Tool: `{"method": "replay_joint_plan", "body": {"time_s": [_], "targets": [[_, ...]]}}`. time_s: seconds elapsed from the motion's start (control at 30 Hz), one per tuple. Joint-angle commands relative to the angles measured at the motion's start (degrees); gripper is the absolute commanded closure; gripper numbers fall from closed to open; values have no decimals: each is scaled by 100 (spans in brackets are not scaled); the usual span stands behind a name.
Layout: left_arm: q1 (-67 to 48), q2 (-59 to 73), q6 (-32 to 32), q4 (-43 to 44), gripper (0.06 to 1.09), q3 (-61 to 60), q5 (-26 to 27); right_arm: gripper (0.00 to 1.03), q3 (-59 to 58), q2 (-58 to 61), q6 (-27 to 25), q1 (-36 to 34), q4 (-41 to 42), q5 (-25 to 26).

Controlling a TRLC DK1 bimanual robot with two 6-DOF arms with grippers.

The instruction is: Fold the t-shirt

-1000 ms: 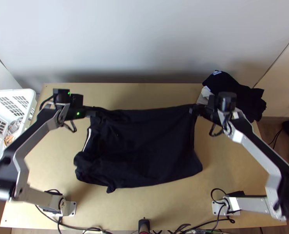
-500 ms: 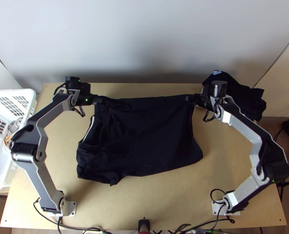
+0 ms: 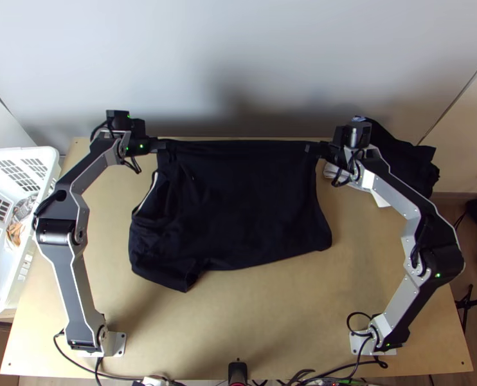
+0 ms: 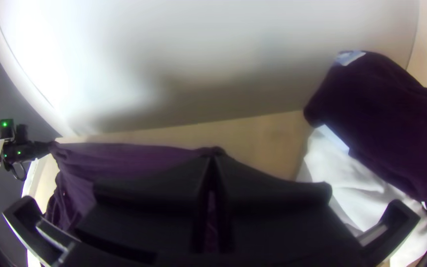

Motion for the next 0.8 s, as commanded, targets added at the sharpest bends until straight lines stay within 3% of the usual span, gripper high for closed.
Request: {"method": "replay_joint_plan", "body": {"time_s": [0.0, 0.1, 0.13, 0.17, 0.2, 0.23, 0.27, 0.3, 0.33, 0.6, 0.77], "targets": [[179, 368, -41, -255, 105, 759, -66, 100, 521, 248, -32, -34, 45, 43], [205, 368, -23, -360, 105, 777, -84, 100, 565, 257, -49, -34, 45, 43], [214, 368, -6, -422, 105, 777, -84, 95, 556, 257, -93, -34, 45, 34], [205, 368, 47, -492, 105, 777, -84, 79, 530, 248, -102, -34, 45, 34], [205, 368, 126, -571, 97, 777, -84, 53, 512, 248, -120, -34, 45, 34], [196, 360, 152, -677, 76, 777, -93, 24, 504, 248, -120, -42, 45, 34], [196, 351, 205, -774, 42, 768, -102, 5, 504, 248, -146, -51, 37, 34], [196, 333, 267, -914, 13, 768, -110, 4, 504, 222, -155, -69, 28, 34], [196, 298, 311, -1064, 10, 768, -110, 4, 468, 160, -155, -78, 28, 34], [214, -818, 645, -1485, 10, 135, -110, 5, 55, -1018, -172, -113, -139, 16], [231, -1697, 1066, -2356, 10, -40, -58, 5, 20, -1852, -216, -95, -1229, -238]]}}
